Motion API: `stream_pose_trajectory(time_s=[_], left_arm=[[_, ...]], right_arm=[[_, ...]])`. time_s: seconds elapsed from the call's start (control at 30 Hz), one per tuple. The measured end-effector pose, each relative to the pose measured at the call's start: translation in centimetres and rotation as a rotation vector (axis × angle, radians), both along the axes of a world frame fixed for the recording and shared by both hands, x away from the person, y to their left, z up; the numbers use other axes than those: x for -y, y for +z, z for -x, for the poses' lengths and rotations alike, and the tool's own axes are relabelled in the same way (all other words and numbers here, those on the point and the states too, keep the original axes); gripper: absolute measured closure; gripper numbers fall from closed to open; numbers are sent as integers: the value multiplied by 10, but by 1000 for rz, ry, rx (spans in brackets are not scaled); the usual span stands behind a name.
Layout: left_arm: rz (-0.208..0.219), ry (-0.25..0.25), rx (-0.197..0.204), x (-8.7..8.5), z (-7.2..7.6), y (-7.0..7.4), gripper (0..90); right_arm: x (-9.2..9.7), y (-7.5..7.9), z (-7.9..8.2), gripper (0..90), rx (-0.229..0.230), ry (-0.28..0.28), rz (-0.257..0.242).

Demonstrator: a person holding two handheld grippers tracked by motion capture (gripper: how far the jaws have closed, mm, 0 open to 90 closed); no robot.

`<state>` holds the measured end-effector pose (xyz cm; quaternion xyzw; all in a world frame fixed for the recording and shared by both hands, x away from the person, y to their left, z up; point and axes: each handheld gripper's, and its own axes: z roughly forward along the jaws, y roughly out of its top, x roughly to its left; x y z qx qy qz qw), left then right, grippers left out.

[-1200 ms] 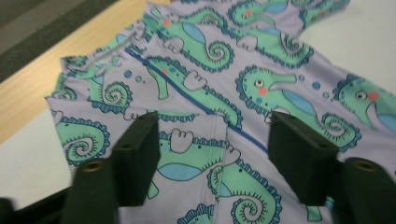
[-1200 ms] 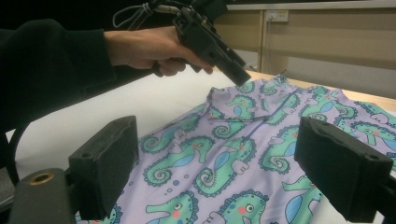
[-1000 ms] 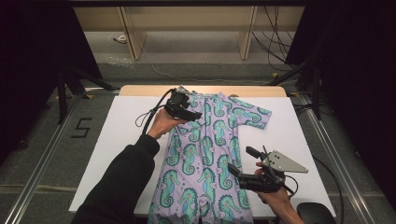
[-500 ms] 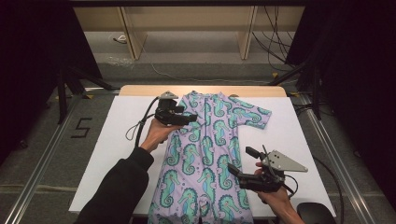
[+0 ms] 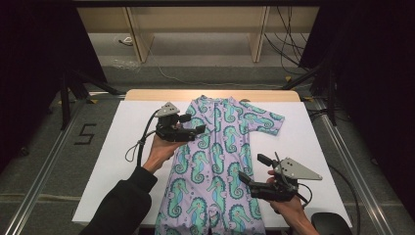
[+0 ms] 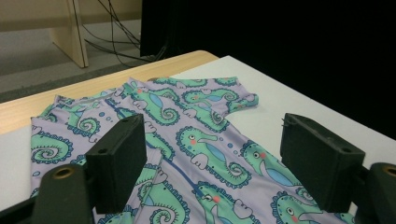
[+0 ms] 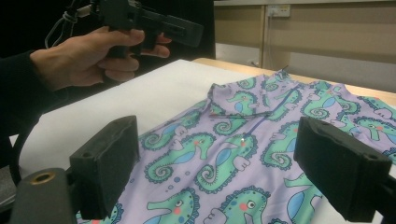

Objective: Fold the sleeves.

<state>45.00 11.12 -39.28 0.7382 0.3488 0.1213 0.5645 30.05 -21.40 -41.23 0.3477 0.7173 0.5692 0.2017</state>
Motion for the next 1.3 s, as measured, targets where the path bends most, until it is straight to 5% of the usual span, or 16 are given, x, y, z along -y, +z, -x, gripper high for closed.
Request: stream_pose_trajectory(time_s=[0.63,1.3], left_arm=[[80,17,28,-15,23,-6,220],[112,6,70,-18,53,-7,208]], right_arm=[[1,-1,-2,150,-5,-6,-7],[2,-1,-2,150,-7,-7,-6]])
